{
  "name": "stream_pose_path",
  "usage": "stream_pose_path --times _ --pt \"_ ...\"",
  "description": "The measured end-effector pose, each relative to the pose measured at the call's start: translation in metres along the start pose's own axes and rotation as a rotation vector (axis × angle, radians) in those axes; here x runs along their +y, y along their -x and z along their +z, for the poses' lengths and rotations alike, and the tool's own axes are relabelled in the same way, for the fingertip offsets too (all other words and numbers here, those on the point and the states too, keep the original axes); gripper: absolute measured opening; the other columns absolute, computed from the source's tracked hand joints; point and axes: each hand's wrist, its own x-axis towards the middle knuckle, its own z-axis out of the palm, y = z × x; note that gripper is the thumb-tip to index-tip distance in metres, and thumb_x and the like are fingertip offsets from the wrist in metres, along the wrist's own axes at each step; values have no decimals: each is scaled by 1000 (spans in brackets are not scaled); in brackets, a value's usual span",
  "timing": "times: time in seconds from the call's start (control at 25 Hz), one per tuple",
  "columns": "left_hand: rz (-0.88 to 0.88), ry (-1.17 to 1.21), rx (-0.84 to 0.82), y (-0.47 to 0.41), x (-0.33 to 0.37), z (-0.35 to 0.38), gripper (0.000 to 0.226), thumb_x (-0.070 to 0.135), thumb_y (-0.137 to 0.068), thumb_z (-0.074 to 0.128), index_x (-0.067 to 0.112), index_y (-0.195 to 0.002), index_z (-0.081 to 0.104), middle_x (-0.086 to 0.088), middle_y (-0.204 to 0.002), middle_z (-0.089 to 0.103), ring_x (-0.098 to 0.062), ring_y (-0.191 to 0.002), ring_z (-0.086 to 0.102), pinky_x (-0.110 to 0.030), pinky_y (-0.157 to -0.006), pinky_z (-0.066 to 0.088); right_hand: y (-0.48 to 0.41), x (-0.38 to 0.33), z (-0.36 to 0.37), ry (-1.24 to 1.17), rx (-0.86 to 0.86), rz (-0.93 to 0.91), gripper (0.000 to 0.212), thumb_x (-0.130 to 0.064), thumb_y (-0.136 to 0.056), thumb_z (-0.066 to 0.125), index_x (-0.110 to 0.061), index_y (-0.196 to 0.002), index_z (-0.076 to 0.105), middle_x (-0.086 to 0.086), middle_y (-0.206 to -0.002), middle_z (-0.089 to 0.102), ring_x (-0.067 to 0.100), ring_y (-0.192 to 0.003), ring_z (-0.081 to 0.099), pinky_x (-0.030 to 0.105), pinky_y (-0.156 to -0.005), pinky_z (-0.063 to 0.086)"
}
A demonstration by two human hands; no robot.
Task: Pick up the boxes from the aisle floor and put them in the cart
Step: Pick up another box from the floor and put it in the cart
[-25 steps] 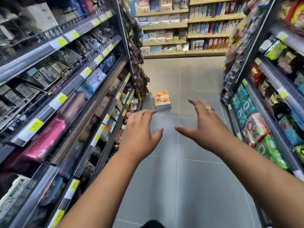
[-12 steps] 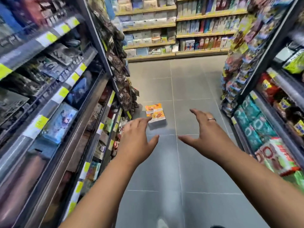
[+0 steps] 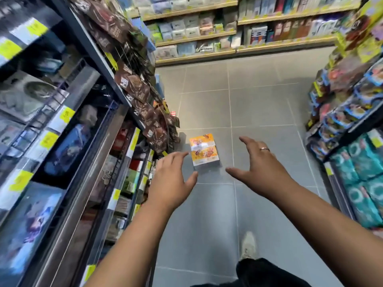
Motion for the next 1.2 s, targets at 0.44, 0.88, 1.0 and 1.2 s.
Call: stream_pose_path --times 0.44,0.88,1.0,1.2 --pt "-146 69 -62 -226 -99 54 56 43 -89 60 25 -140 44 2 -139 48 -22 -129 42 -33 -106 33 -276 -7 49 81 -154 16 93 -47 -78 73 -32 -151 17 6 -148 33 31 -131 39 37 -102 37" --pt "-157 22 -182 -399 -202 207 54 47 -88 60 19 -134 51 -5 -130 55 -28 -121 48 -40 -101 39 -470 65 208 142 -173 156 91 -53 -72 74 -40 -147 24 12 -144 33 39 -123 45 46 -97 45" --pt "-185 -16 -185 -428 -232 288 57 48 -87 63 19 -134 50 -6 -132 53 -29 -119 49 -41 -98 41 -520 122 268 187 -244 185 94 -56 -70 76 -39 -146 24 13 -144 32 40 -123 45 47 -97 46" --pt "-346 -40 -273 -464 -288 431 70 56 -87 59 29 -146 33 -7 -147 36 -32 -127 42 -44 -101 42 -606 222 374 241 -319 182 105 -56 -65 81 -35 -147 19 15 -148 26 41 -128 42 50 -99 45"
